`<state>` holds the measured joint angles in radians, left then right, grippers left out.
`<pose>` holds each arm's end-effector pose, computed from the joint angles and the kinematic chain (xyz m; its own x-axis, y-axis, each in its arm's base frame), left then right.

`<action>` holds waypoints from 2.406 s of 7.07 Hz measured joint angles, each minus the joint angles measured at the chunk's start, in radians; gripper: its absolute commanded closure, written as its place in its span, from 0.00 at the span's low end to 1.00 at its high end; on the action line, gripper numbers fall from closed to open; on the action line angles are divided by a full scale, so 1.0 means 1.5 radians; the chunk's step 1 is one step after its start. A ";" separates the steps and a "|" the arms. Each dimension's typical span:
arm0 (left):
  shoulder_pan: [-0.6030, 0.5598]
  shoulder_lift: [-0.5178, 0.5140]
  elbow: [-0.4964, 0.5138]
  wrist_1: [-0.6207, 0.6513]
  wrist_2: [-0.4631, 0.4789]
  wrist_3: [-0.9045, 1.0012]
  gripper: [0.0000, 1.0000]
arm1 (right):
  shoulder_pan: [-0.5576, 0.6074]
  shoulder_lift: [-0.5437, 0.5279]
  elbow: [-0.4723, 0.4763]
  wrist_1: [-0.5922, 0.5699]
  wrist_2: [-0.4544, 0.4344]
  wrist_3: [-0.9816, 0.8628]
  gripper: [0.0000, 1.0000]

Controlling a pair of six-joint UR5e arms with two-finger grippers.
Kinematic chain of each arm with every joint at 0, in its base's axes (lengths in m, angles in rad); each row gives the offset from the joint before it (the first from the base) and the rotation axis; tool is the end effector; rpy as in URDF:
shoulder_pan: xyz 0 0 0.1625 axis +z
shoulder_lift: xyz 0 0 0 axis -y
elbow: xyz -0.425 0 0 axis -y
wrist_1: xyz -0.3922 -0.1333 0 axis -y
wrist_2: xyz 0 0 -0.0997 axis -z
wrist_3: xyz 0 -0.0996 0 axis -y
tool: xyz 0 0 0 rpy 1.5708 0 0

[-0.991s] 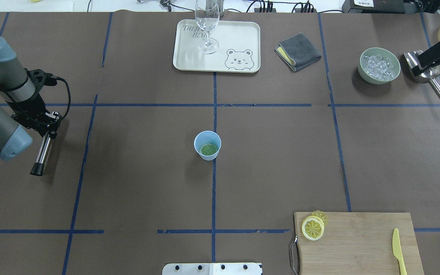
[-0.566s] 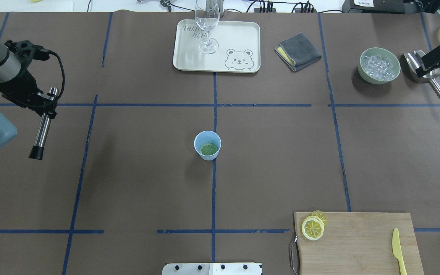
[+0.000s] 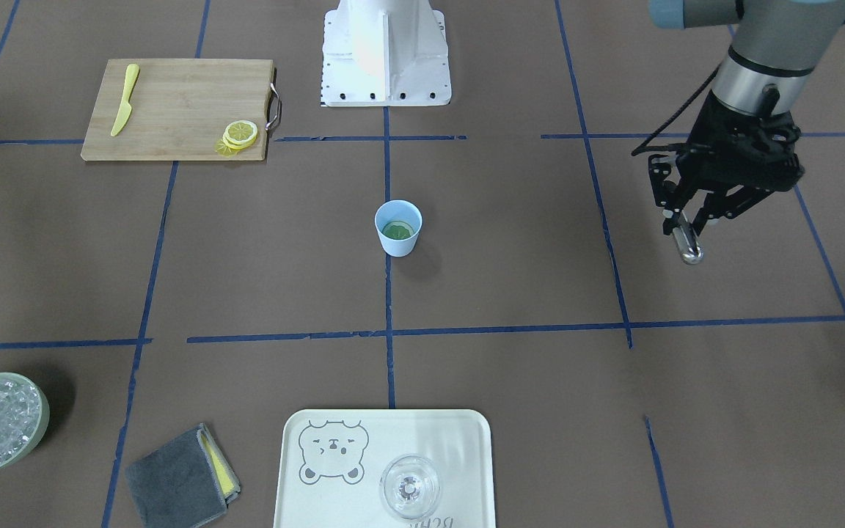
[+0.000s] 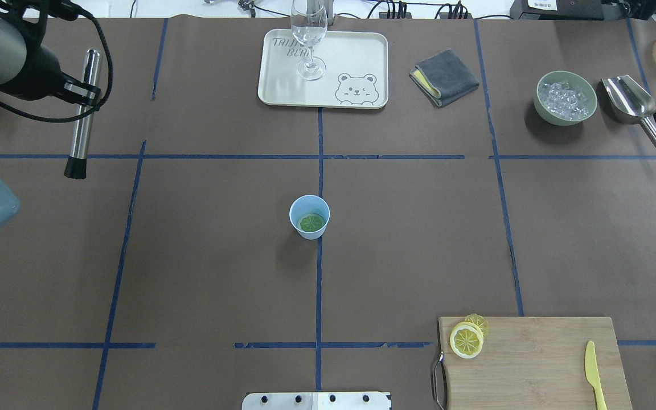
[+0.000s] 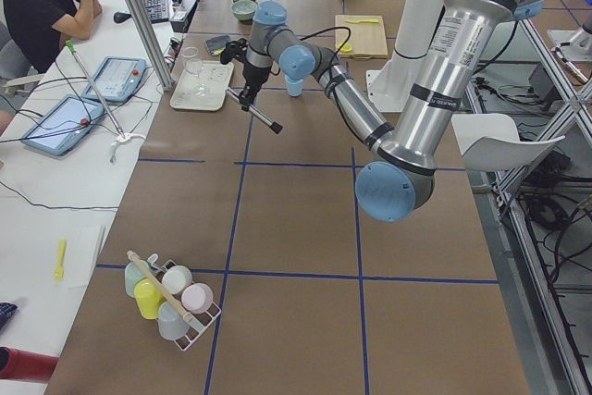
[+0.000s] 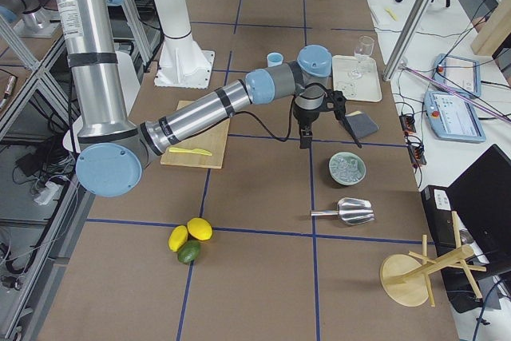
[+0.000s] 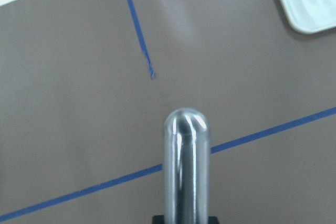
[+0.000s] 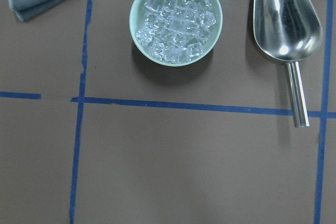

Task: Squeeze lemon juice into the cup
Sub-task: 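Lift the steel muddler and carry it over the blue cup with the left gripper, then press the muddler down into the cup onto the lemon slice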

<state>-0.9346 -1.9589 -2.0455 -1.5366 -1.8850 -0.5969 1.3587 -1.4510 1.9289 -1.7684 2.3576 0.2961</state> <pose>0.2461 -0.5058 0.2485 0.7465 0.3133 -0.5870 0.0218 0.8702 0.4921 -0.0469 -0.5160 0.4441 0.6798 -0.0512 0.7316 0.0041 0.9978 0.0660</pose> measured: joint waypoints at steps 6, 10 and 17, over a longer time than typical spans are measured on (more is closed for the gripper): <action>0.168 0.005 -0.088 -0.250 0.318 -0.207 1.00 | 0.163 -0.098 -0.112 0.004 -0.001 -0.300 0.00; 0.361 0.057 -0.078 -0.406 0.616 -0.340 1.00 | 0.175 -0.114 -0.118 0.004 -0.001 -0.304 0.00; 0.450 -0.063 0.067 -0.468 0.702 -0.276 1.00 | 0.175 -0.114 -0.117 0.003 0.006 -0.303 0.00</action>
<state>-0.2602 -2.0538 -1.9455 -2.2391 -0.8320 -1.0102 1.6214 -1.6224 1.7540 -1.7635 2.3671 -0.1580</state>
